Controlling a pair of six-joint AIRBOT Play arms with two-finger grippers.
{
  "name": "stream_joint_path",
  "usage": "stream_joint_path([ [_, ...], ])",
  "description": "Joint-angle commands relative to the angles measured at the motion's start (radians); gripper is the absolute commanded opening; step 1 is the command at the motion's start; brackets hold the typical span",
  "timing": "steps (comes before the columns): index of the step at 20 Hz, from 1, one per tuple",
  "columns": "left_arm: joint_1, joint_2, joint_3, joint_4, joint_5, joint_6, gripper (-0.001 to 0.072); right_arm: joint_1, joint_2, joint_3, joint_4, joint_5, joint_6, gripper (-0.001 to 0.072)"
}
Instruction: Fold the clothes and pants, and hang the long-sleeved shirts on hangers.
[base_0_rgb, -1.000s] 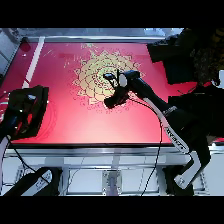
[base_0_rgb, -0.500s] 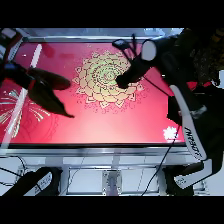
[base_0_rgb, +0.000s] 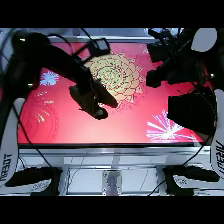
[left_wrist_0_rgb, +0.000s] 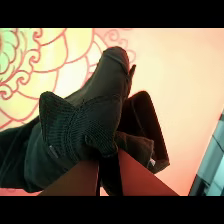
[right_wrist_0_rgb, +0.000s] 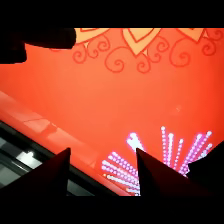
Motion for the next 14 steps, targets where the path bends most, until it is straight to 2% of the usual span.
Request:
stream_joint_path([
  [1,-0.069,-0.034,0.016,-0.012,0.1,0.007,0.0072,0.0,0.111,-0.281,0.098,-0.101,-0.215,0.0449],
  [4,-0.069,0.038,0.016,-0.007,0.213,0.0,0.0072,0.043,0.167,-0.607,0.15,-0.304,-0.457,0.0439],
  [7,-0.068,0.125,0.014,0.07,0.259,-0.011,0.0072,0.109,0.166,-0.78,0.143,-0.492,-0.593,0.0439],
  [9,-0.055,0.166,0.01,0.082,0.259,-0.056,0.0072,0.145,0.165,-0.802,0.144,-0.624,-0.644,0.044],
  [11,-0.038,0.198,-0.03,0.083,0.259,-0.061,0.0072,0.184,0.161,-0.802,0.145,-0.748,-0.732,0.044],
  [12,-0.023,0.208,-0.06,0.083,0.259,-0.061,0.0073,0.203,0.152,-0.802,0.146,-0.787,-0.772,0.044],
  [14,0.008,0.212,-0.114,0.083,0.259,-0.092,0.0073,0.245,0.116,-0.802,0.168,-0.813,-0.782,0.044],
])
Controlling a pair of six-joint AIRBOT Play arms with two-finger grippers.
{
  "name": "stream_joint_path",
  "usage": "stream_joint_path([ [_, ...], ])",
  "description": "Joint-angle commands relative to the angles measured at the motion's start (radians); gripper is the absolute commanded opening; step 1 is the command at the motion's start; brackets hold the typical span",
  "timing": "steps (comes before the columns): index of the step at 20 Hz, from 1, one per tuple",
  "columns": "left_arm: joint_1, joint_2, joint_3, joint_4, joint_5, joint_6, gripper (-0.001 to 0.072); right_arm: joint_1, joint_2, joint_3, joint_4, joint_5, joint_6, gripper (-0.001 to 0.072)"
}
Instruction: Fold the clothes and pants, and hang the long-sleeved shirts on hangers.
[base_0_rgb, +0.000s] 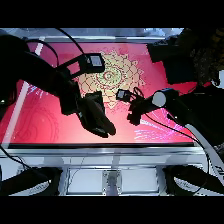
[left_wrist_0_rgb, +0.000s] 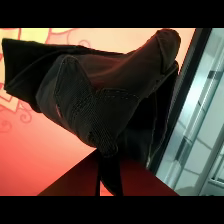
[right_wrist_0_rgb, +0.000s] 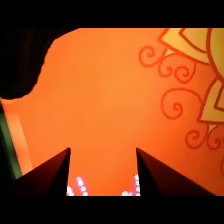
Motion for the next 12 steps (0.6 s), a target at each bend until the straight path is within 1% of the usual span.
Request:
stream_joint_path([
  [1,0.047,0.025,-0.085,0.012,0.01,-0.042,0.0072,0.079,-0.045,-0.023,0.056,-0.128,-0.082,0.0439],
  [3,0.075,0.025,-0.137,0.012,0.01,-0.042,0.0073,0.14,-0.081,-0.023,0.116,-0.142,-0.08,0.0438],
  [6,0.113,0.025,-0.183,0.012,0.009,-0.042,0.0073,0.223,-0.137,-0.023,0.115,-0.216,-0.077,0.0438],
  [8,0.127,0.026,-0.185,0.011,0.009,-0.042,0.0073,0.231,-0.171,-0.023,0.116,-0.252,-0.077,0.0438],
  [10,0.127,0.029,-0.185,0.011,0.009,-0.041,0.0073,0.227,-0.185,-0.023,0.124,-0.238,-0.078,0.0439],
  [12,0.127,0.029,-0.185,0.012,0.009,-0.037,0.0073,0.231,-0.185,-0.022,0.19,-0.174,-0.11,0.0439],
])
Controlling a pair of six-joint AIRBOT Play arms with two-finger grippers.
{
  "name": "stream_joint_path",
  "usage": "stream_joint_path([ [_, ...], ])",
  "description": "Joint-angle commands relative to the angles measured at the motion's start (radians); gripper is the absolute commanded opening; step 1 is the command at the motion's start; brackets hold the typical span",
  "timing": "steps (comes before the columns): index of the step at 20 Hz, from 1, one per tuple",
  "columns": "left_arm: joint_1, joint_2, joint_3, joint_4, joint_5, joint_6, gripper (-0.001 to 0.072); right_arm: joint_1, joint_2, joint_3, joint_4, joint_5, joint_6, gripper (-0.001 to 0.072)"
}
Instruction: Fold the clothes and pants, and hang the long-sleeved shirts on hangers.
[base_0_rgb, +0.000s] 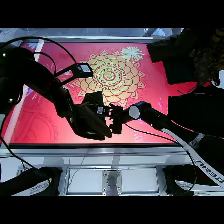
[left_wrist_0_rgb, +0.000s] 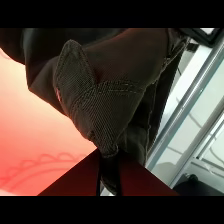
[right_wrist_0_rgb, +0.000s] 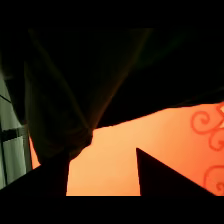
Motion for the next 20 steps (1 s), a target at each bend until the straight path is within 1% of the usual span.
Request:
stream_joint_path([
  [1,0.008,0.001,-0.007,0.001,0.001,0.014,0.0073,0.013,-0.018,0.001,0.086,0.077,-0.054,0.0438],
  [3,0.008,0.002,-0.007,0.001,0.002,0.014,0.0073,0.013,-0.014,0.002,0.099,0.15,-0.06,0.0438],
  [6,0.008,0.001,-0.007,0.001,0.002,0.014,0.0073,0.013,-0.009,0.002,0.101,0.189,-0.083,0.0438],
  [8,0.008,0.001,-0.007,0.001,0.001,0.014,0.0073,0.013,-0.009,0.002,0.127,0.18,-0.095,0.0438],
  [13,0.008,0.002,-0.007,0.001,0.001,0.014,0.0073,0.002,-0.024,0.002,0.138,0.034,-0.097,0.0438],
  [18,0.008,0.002,-0.007,0.001,0.001,0.014,0.0074,0.005,-0.081,0.002,0.17,0.038,-0.097,0.0437],
  [19,0.008,0.002,-0.007,0.0,0.001,0.014,0.0073,0.005,-0.093,0.002,0.17,0.047,-0.097,0.0411],
  [20,0.008,0.002,-0.007,0.001,0.001,0.014,0.0073,0.005,-0.1,0.002,0.171,0.064,-0.097,0.0358],
])
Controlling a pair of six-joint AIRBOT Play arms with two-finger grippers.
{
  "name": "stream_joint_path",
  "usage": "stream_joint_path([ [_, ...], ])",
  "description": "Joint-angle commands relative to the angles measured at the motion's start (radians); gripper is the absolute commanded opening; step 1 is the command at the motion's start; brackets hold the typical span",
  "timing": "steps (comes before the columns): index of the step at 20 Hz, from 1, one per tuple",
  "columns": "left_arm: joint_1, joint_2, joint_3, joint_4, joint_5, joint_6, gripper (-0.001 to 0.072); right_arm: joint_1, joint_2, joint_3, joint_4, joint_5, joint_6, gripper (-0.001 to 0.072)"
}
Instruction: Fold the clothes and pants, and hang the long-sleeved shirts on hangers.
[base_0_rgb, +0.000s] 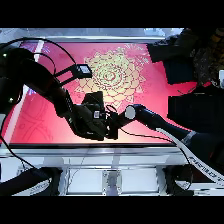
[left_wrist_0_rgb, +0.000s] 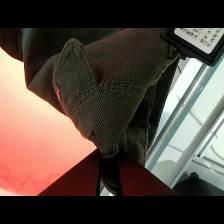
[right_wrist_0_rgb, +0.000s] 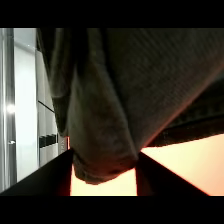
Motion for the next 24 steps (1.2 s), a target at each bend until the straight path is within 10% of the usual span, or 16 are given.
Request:
stream_joint_path([
  [1,0.001,0.0,0.0,0.0,0.0,0.0,0.0074,0.0,-0.03,0.001,0.018,0.035,-0.001,0.0318],
  [5,0.001,0.0,0.0,0.0,0.0,0.0,0.0073,0.0,-0.03,0.001,0.084,0.042,-0.013,0.0029],
  [8,0.001,0.001,0.0,0.002,-0.001,0.0,0.0073,-0.006,-0.022,0.005,0.036,0.009,0.096,0.002],
  [15,0.001,0.065,0.001,0.124,-0.192,-0.004,0.0074,-0.01,0.24,0.237,-0.651,-0.034,0.749,0.0016],
  [24,0.001,0.333,0.001,0.059,-0.284,-0.004,0.0073,0.019,0.5,0.426,-0.765,0.214,0.867,0.0014],
])
